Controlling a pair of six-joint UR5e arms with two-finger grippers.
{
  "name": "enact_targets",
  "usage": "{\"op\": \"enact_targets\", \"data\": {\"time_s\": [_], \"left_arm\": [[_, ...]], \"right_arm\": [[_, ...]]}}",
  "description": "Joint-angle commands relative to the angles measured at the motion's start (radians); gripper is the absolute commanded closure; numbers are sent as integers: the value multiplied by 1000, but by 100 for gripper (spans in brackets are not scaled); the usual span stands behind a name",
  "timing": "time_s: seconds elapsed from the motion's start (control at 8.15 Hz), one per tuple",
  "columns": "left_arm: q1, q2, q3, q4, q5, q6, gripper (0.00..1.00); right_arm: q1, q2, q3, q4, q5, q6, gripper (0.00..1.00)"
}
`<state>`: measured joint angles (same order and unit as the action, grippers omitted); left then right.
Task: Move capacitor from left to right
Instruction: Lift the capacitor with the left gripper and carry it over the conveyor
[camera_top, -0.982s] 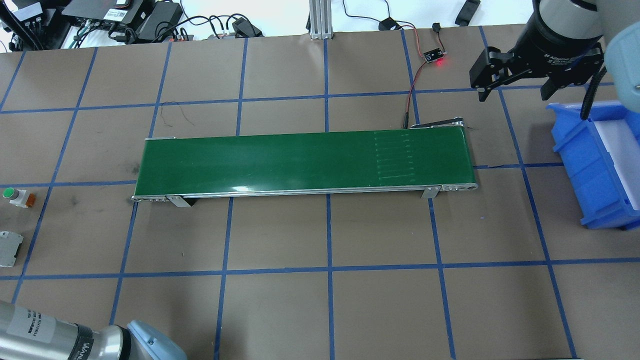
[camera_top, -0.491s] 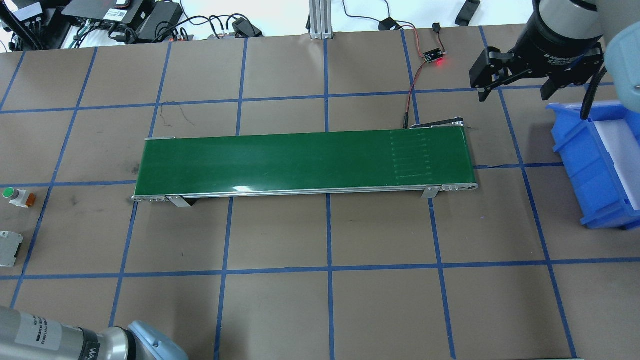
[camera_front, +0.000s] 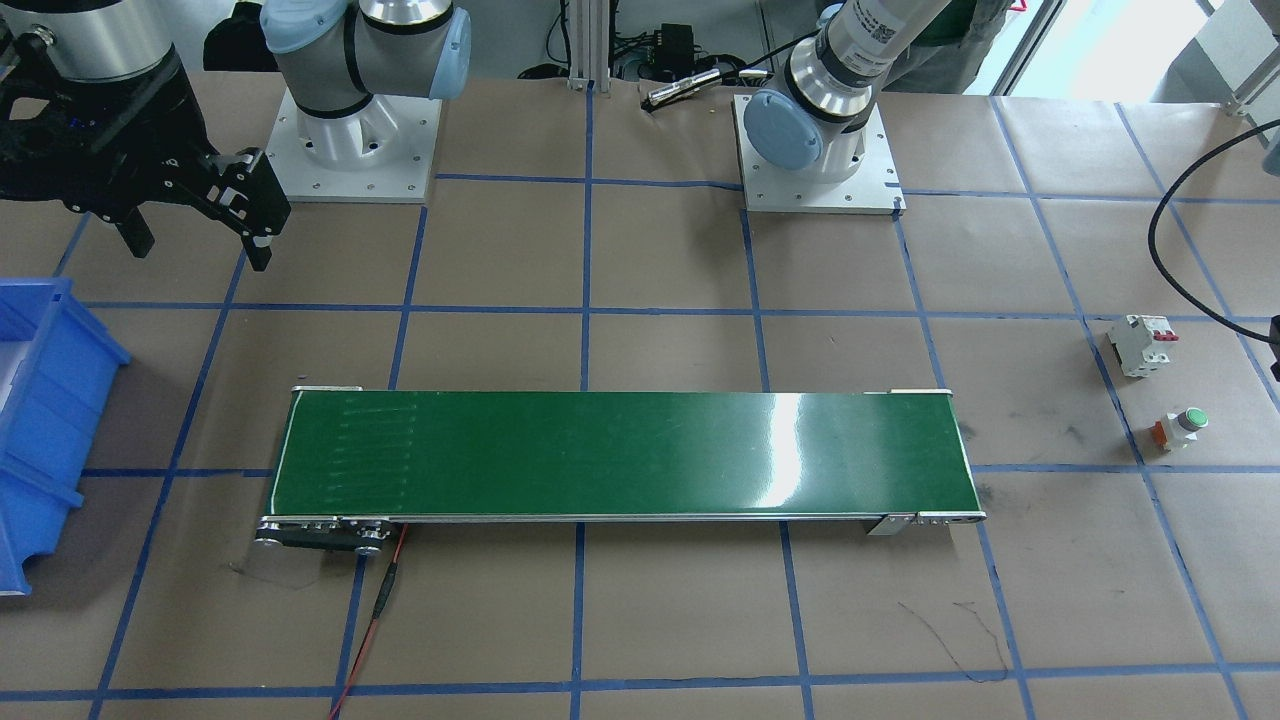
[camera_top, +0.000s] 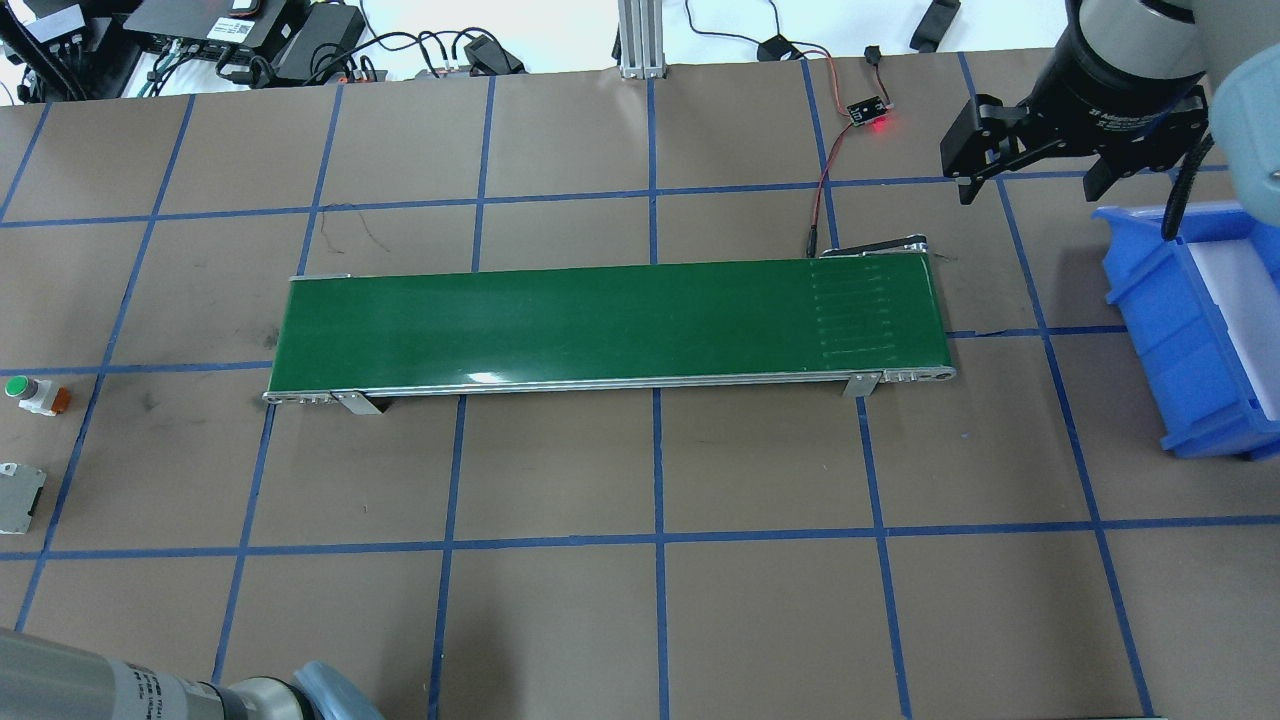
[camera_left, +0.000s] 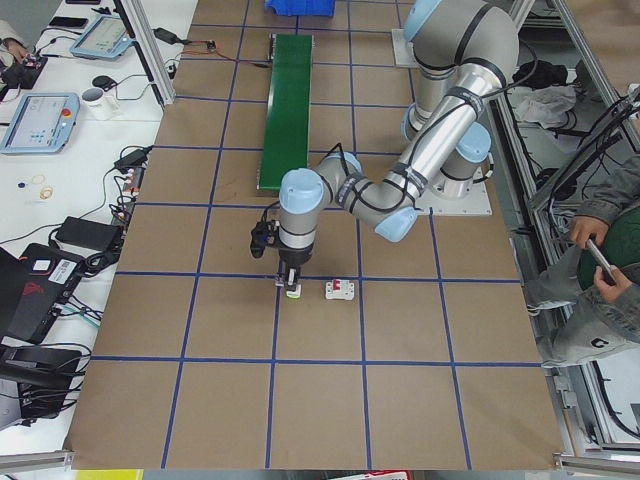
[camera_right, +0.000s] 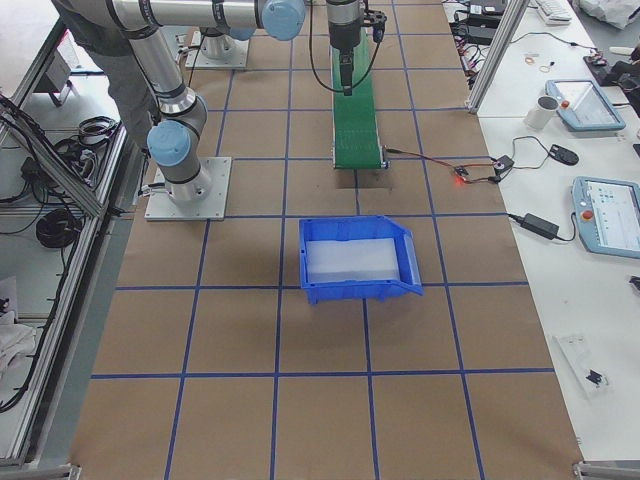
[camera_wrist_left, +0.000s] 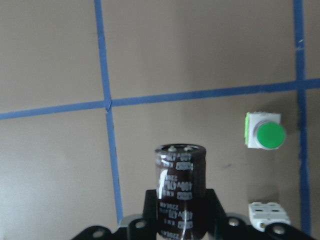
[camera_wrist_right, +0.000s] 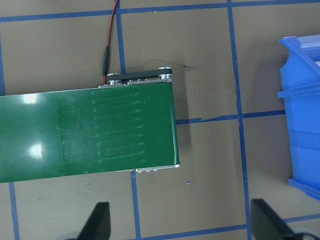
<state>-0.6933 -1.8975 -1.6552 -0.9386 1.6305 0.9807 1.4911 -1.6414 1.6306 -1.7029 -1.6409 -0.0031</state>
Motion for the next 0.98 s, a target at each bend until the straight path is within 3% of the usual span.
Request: {"op": "enact_targets", "data": {"time_s": [0.0, 0.37, 0.86], "left_arm": [[-200, 86, -1, -110, 12, -171, 71], [-406, 126, -8, -241, 28, -365, 72], [-509, 101, -61, -232, 42, -409, 76]], "right_arm": [[0, -1, 0, 0, 0, -1, 0], [0, 0, 0, 0, -2, 0, 0], [0, -1, 0, 0, 0, 0, 0]]}}
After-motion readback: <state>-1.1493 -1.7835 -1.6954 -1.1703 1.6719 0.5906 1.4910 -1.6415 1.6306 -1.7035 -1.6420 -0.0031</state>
